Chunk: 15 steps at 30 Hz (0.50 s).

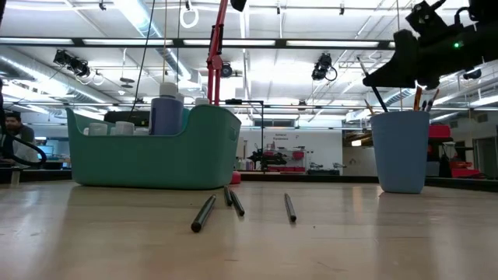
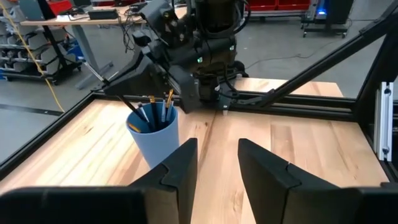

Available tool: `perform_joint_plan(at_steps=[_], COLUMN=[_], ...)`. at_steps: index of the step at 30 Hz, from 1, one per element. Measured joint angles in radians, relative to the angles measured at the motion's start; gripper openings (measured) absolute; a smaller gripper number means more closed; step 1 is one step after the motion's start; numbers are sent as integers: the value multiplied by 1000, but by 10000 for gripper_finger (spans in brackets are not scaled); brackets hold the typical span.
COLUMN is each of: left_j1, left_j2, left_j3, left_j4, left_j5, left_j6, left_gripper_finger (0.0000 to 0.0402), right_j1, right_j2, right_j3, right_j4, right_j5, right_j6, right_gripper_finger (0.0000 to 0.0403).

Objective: Pick & Place Paint Supplies
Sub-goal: Put the black silver paint brush into the blue cup, then put the black gold paint brush into the blue cup

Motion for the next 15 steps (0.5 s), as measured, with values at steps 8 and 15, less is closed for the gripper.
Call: perform_joint_plan(at_steps=[8,15], left_j1=[1,1], left_j2=[0,-1], left_j3=[0,0], left_j4=[10,10], left_j5=[-8,-8], left_j6=[-18,-28], left_gripper_finger=[124,124], right_j1=[0,-1], right_j2=[0,0], right_j3=[-9,-9], right_j4=[13,13], right_j5=[-77,-78], right_j6=[-92,-85], right_gripper_finger=[42,117])
